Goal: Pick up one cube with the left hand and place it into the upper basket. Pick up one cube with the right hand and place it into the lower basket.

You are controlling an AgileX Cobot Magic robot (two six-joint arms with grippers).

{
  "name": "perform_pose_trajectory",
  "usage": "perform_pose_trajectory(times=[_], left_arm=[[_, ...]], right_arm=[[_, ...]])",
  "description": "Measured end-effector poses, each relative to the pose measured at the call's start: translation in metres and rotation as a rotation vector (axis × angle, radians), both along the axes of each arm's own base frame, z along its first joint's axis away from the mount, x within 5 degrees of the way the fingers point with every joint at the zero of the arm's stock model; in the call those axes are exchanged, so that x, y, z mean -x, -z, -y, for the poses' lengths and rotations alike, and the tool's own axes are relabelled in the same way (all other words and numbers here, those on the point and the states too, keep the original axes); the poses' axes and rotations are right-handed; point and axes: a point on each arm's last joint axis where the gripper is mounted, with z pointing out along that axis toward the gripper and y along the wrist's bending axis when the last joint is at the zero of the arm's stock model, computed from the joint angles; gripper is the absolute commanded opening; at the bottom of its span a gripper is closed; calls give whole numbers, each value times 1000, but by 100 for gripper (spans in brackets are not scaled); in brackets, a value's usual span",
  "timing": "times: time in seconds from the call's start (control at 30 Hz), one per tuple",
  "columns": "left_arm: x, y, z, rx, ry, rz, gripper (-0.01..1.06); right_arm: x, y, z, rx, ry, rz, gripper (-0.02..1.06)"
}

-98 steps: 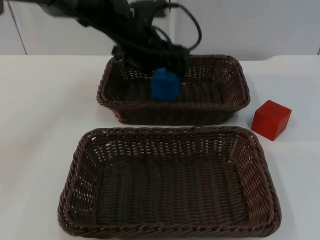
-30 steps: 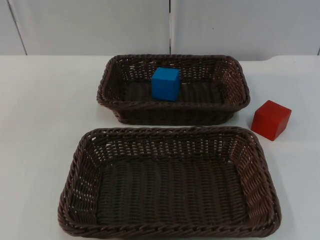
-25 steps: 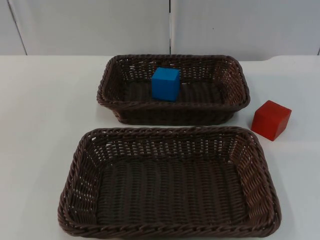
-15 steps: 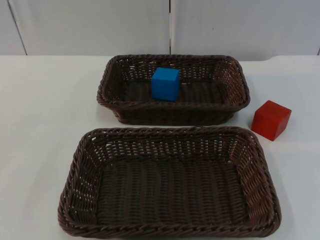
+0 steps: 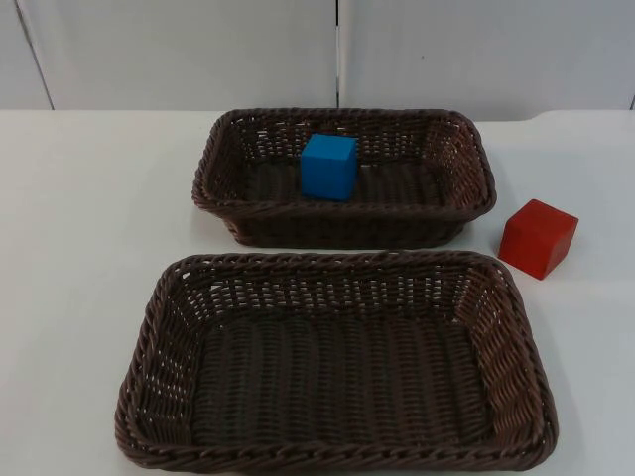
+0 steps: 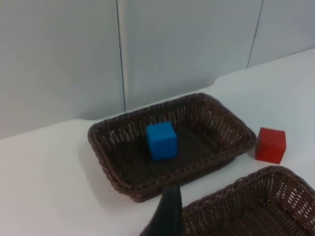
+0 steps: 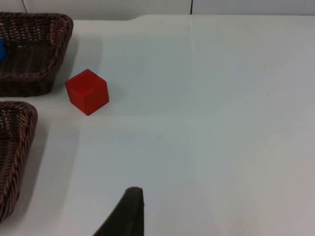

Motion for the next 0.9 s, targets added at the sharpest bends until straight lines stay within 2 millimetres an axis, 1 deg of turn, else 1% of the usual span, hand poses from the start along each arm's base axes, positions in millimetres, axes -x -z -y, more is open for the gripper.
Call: perform_pose_trajectory(times=[0.17,0.9], left_arm=[[4,-2,-2,-6,-2,22,77],[3,-1,-4,-55,-9,36,77]], right_arm=[[0,0,0,0,0,0,105],[0,0,0,0,0,0,105]])
